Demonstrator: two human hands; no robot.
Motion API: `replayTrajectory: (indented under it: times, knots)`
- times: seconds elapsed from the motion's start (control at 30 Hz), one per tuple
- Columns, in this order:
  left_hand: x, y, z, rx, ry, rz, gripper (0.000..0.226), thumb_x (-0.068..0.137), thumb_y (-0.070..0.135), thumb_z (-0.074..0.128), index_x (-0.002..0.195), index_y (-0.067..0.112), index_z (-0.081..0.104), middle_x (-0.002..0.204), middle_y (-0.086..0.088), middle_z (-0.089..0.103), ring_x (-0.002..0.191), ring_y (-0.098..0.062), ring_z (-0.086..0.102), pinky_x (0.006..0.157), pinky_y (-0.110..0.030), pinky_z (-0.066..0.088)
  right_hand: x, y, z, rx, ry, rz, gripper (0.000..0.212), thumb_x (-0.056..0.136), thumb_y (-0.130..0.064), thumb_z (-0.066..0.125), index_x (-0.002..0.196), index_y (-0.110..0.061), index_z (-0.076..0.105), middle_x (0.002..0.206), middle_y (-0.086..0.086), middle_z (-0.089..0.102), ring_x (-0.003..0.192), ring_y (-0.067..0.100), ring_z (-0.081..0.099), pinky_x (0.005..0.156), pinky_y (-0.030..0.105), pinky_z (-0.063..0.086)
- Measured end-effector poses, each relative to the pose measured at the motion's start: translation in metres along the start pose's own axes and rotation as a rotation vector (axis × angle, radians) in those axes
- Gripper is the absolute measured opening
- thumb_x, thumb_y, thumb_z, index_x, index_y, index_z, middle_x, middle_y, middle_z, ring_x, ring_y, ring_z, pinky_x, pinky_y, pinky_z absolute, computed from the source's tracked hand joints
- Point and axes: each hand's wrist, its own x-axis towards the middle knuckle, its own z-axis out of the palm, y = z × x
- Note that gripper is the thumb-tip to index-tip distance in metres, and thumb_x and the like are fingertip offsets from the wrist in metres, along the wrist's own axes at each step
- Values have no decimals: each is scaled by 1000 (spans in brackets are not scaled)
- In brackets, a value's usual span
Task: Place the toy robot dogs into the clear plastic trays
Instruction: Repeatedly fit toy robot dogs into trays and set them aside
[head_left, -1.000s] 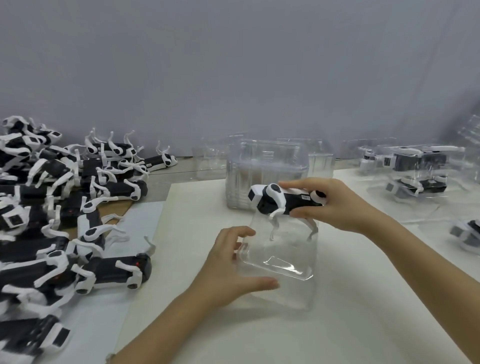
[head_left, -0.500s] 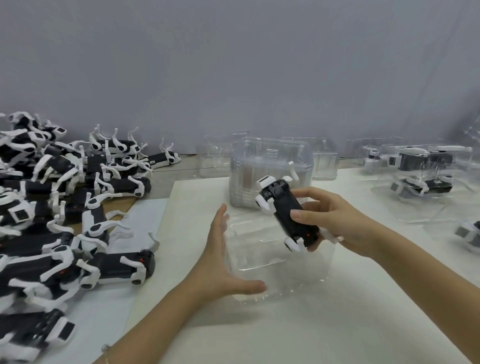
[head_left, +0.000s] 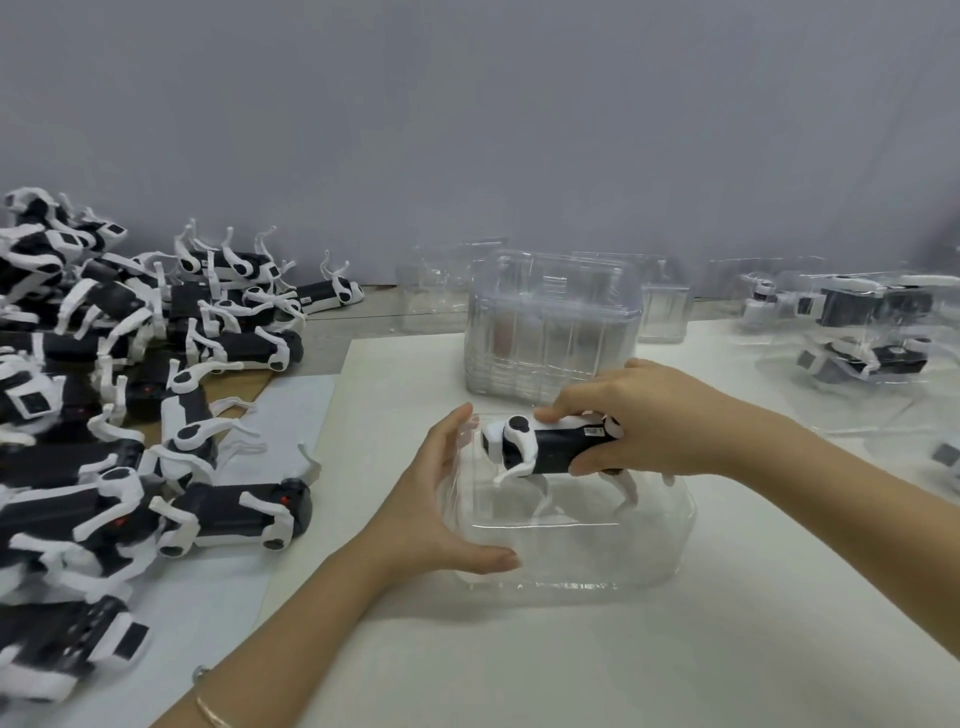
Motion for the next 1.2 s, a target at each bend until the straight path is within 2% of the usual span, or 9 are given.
replayTrajectory:
  times: [0.13,0.3,0.47,0.6,0.8,0.93,1.07,1.13,1.2]
  knots:
    - [1,-3,0,9,7,1,126,38,45,92,142,49,19,148,27,30,140,7,26,116,-19,26,1,6,2,180,-74,29,49,84,-40,73,127,-49,52,108,-17,57,96,11,54,81,30,48]
    - [2,-5,0,-18,8,8,121,38,53,93,140,43,28,145,30,35,139,3,32,116,-27,29,2,10,15,-20,-137,-4,51,87,-36,70,132,-43,49,116,-12,42,90,14,51,66,23,37]
    - [4,-6,1,-4,-23,13,125,38,60,92,142,42,26,148,25,31,138,0,35,112,-30,37,-8,18,33,70,21,-70,45,87,-38,71,129,-32,56,107,-16,42,89,12,50,72,23,34]
    - [5,-7,-2,-27,-7,43,119,41,53,94,139,45,27,145,22,33,135,-5,41,110,-31,40,-6,19,33,-136,193,-236,43,72,-45,81,111,-30,71,97,-13,64,76,16,50,74,26,30]
    - [3,-7,1,37,-8,100,86,53,44,88,127,54,47,142,14,27,134,1,37,109,-20,37,-2,17,41,-259,269,-267,43,72,-55,77,109,-34,71,91,-12,64,81,16,51,73,29,30]
    - [3,-4,0,35,-34,76,80,53,47,83,123,57,47,144,21,19,136,9,30,105,-12,32,-6,25,27,149,68,3,43,81,-67,55,123,-55,55,104,-20,41,95,2,30,82,23,19]
    - [13,15,5,-231,183,-136,98,44,61,64,136,56,27,153,17,18,139,-2,19,106,-28,20,-32,34,31,811,536,486,50,91,-51,55,139,-45,43,124,-9,50,109,-4,46,89,23,36]
    - [15,28,9,-290,103,-283,119,40,76,60,148,49,18,159,14,14,144,-7,18,108,-32,18,-42,29,45,1052,351,644,61,91,-51,55,146,-34,37,142,-12,44,130,4,43,102,24,32]
    - [14,34,17,-352,16,-335,112,46,76,66,147,44,29,155,16,30,141,-11,31,114,-36,24,-47,15,58,1270,195,597,60,82,-55,57,138,-35,48,137,-28,43,120,-13,45,96,10,30]
